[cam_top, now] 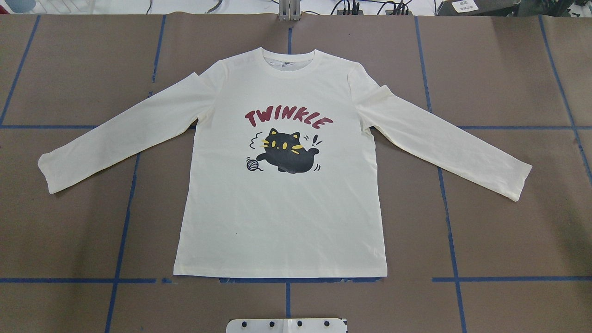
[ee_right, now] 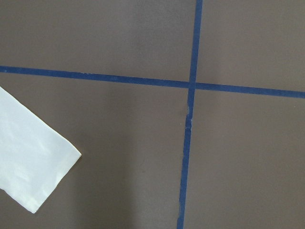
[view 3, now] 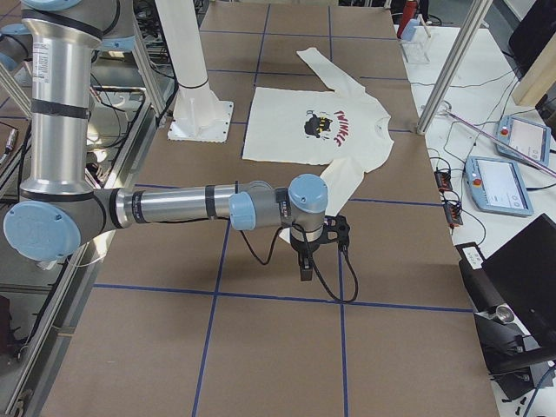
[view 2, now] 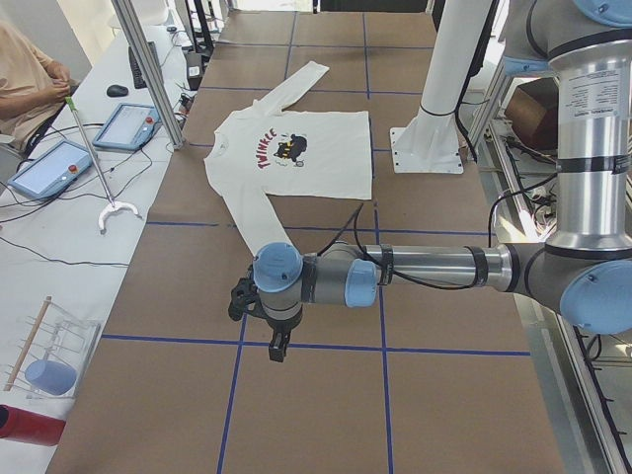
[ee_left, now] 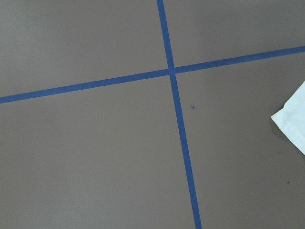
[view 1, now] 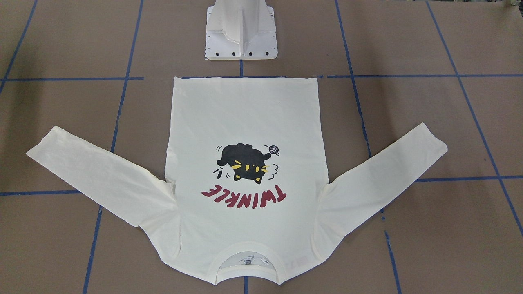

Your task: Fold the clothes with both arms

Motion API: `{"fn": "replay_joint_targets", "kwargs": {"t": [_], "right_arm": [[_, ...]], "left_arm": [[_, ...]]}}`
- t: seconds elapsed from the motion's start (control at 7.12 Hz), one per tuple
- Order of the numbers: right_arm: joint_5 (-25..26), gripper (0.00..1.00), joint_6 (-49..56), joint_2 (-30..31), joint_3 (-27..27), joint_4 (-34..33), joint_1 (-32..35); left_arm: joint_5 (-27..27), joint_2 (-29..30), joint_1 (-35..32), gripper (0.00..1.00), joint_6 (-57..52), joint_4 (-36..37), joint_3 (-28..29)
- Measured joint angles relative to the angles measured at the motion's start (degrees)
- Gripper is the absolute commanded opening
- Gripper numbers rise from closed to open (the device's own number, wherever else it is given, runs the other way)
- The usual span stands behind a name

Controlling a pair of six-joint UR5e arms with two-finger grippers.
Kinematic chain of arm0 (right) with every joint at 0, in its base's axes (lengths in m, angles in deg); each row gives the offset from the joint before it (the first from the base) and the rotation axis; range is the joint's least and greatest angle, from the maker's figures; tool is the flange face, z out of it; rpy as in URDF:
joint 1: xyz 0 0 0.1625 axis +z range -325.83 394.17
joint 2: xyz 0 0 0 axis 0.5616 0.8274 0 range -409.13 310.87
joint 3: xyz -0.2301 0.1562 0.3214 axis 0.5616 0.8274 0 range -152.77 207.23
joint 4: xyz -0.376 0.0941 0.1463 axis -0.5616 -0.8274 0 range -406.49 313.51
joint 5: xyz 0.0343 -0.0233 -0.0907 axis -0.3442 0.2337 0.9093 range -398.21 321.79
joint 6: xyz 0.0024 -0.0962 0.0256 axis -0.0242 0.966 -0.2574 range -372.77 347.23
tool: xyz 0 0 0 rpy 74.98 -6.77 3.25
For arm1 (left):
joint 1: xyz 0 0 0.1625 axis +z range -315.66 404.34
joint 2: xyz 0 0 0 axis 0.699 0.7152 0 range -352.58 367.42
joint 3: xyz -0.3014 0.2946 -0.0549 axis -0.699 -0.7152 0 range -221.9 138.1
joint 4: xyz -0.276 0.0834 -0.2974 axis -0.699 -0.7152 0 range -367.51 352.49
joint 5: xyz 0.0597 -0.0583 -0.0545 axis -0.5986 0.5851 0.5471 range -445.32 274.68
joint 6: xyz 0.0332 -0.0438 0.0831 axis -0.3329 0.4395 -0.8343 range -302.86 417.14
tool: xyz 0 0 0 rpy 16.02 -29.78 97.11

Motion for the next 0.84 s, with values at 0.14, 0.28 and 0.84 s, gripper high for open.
{"fn": "replay_joint_targets", "kwargs": {"t": [0.14, 0.28, 0.84], "right_arm": [[0.0, 1.0, 0.0, 0.0, 0.1, 0.1, -0.1], [0.0, 1.0, 0.2, 0.1, 0.1, 0.2, -0.1], [0.2, 1.0, -0.2, -1.8, -3.8, 0.3, -0.1]], "left_arm": [[0.0, 0.0, 0.0, 1.0, 0.0, 0.0, -0.1], [0.1, -0.1, 0.0, 1.0, 0.0, 0.0, -0.4], [0.5, -0.3, 0.1, 1.0, 0.1, -1.7, -6.9]]}}
